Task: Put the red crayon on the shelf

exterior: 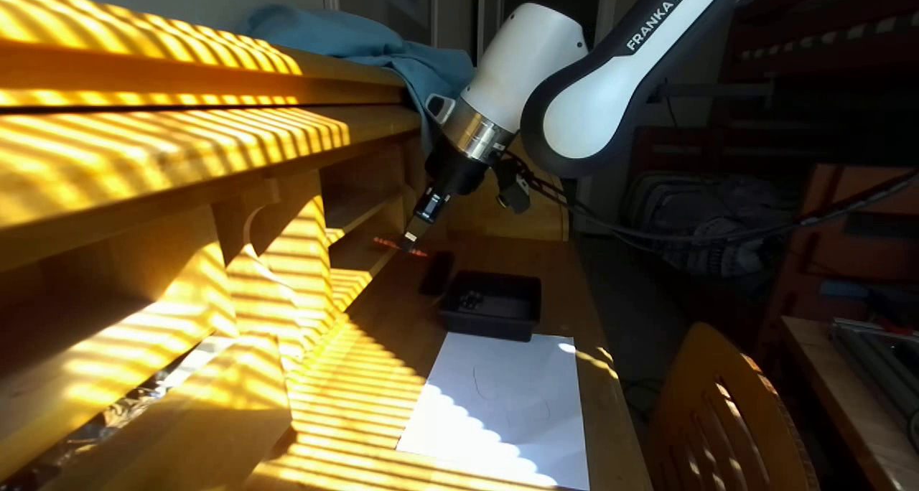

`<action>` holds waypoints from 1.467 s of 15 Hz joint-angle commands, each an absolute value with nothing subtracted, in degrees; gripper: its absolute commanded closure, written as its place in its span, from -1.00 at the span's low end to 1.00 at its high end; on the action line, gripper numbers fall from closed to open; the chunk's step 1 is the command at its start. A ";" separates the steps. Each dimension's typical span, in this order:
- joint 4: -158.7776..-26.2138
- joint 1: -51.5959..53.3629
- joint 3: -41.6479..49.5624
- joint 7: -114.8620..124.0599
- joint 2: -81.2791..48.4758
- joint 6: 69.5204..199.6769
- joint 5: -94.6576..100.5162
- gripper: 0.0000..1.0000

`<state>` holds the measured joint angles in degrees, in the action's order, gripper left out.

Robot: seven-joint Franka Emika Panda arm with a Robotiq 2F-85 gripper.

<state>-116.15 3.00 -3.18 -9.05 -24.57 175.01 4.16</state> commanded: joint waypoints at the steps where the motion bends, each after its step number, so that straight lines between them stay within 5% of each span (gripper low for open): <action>1: -113.30 1.14 -5.13 -10.56 -27.25 176.00 4.79 0.96; 22: -108.34 0.63 -5.43 -11.19 -30.55 176.22 5.00 0.96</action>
<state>-111.03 1.75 -4.44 -10.55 -28.03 175.83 4.16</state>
